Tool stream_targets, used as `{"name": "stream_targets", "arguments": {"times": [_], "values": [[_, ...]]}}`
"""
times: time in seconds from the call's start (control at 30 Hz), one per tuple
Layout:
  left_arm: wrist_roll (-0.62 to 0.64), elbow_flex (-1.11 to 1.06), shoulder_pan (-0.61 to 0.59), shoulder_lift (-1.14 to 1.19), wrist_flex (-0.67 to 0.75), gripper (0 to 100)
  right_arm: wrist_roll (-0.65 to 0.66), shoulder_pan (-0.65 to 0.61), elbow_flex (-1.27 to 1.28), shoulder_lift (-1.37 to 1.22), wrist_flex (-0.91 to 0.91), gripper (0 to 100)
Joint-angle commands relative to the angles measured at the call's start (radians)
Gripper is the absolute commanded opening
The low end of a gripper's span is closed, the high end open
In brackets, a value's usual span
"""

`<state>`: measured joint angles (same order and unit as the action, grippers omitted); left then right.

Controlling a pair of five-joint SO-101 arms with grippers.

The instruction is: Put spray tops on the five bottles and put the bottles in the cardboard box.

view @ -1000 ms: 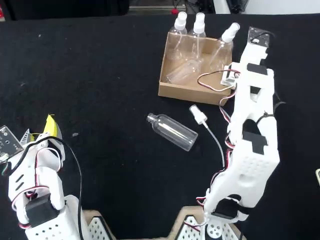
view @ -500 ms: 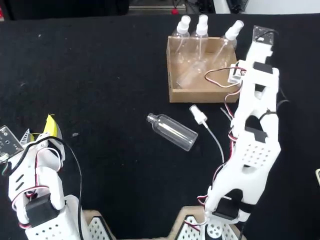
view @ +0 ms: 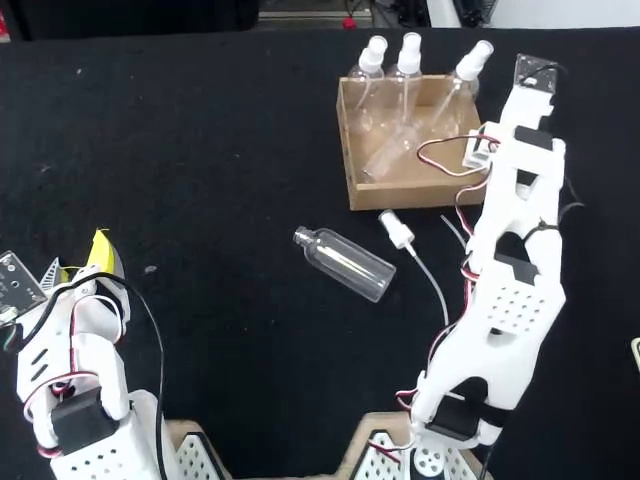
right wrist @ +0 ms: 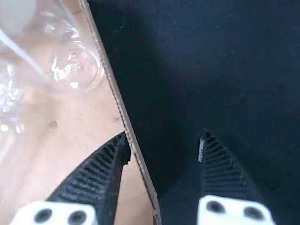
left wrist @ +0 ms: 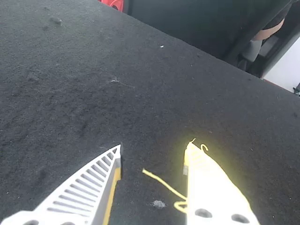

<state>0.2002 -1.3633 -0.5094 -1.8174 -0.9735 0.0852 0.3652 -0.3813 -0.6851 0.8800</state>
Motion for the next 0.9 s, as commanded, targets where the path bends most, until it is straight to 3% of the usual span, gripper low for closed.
{"name": "stream_targets", "arguments": {"times": [0.0, 0.4, 0.6, 0.87], "values": [[0.006, 0.018, -0.001, -0.008, 0.003, 21, -0.005, 0.069, -0.085, 0.012, -0.023, 20.1], [0.006, 0.019, -0.001, -0.008, 0.003, 21, -0.005, 0.037, -0.097, 0.018, 0.031, 20.5], [0.006, 0.019, -0.001, -0.008, 0.003, 21, -0.015, -0.018, -0.206, 0.061, 0.203, 20.6], [0.006, 0.019, -0.001, -0.008, 0.003, 21, -0.261, -0.137, -0.397, 0.099, 0.559, 36.4]]}}
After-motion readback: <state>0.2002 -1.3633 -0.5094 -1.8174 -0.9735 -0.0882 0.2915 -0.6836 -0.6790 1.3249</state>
